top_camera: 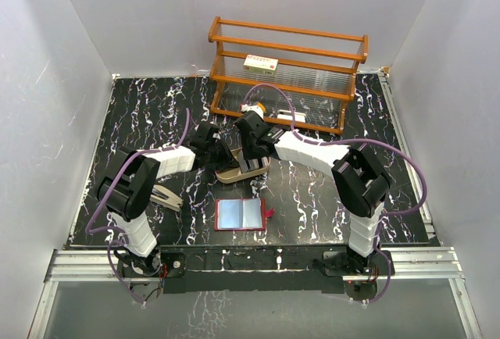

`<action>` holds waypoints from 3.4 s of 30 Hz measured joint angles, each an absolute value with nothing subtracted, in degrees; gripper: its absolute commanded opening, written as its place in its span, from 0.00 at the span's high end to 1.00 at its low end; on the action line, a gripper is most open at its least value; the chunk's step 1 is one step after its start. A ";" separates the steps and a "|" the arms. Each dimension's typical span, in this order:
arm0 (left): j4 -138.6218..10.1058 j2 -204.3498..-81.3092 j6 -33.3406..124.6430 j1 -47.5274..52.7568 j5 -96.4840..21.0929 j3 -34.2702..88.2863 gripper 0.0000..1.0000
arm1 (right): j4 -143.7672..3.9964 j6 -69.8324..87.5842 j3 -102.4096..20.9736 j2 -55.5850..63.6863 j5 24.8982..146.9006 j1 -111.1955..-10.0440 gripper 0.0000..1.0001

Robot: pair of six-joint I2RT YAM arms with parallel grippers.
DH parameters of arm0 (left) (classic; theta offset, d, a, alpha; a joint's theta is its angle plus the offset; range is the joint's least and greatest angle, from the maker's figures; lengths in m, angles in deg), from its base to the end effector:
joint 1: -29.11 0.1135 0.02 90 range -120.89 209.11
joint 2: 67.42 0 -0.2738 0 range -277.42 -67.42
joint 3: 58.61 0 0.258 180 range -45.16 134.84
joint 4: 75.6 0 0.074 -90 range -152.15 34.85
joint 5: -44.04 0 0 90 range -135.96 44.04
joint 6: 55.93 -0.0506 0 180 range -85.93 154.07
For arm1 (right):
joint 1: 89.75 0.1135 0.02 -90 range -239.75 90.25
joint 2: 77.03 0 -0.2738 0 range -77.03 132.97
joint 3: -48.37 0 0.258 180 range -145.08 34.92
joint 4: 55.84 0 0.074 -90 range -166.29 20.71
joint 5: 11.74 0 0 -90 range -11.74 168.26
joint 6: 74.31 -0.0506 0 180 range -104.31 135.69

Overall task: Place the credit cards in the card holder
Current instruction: Pick up the credit card from the storage box, then insert the credit card into the card holder.

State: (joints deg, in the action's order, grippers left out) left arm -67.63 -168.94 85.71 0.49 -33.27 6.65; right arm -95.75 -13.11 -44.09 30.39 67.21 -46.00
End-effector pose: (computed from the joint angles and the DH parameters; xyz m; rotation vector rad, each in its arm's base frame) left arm 0.3204 -0.1875 0.1431 -0.3868 2.4922 -0.8996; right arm 0.3118 0.2851 0.2070 -0.2517 2.5120 0.2758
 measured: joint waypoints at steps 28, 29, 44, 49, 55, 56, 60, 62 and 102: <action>-67.96 -169.20 85.66 0.34 -32.22 6.72 0.81 | -98.96 -10.94 -45.99 28.92 64.48 -45.83 1.00; -67.96 -169.20 85.69 0.34 -32.22 6.72 0.81 | -98.94 -10.94 -45.99 28.75 64.52 -45.87 1.00; -67.37 -169.20 85.69 0.34 -32.24 7.09 0.79 | -98.65 -11.25 -45.20 23.02 66.69 -45.93 1.00; -65.99 -169.20 85.66 0.25 -32.37 7.85 0.78 | -97.50 -11.69 -42.34 18.17 67.56 -45.98 1.00; -63.11 -169.20 85.01 -0.03 -33.16 9.27 0.77 | -97.28 -12.78 -38.16 14.08 69.11 -45.98 1.00; -62.84 -169.20 84.94 -0.05 -33.29 9.36 0.77 | -97.23 -12.95 -37.40 13.36 69.35 -45.98 1.00; -62.06 -169.20 84.75 -0.08 -33.51 9.62 0.77 | -97.26 -13.56 -35.17 10.54 70.07 -45.98 1.00; -61.95 -169.20 84.62 -0.10 -33.57 9.62 0.77 | -97.10 -14.09 -34.38 9.23 70.42 -45.98 1.00; -52.33 -162.38 80.73 -0.32 -37.27 9.82 0.60 | -85.13 -32.62 -5.27 -12.10 85.46 -45.50 1.00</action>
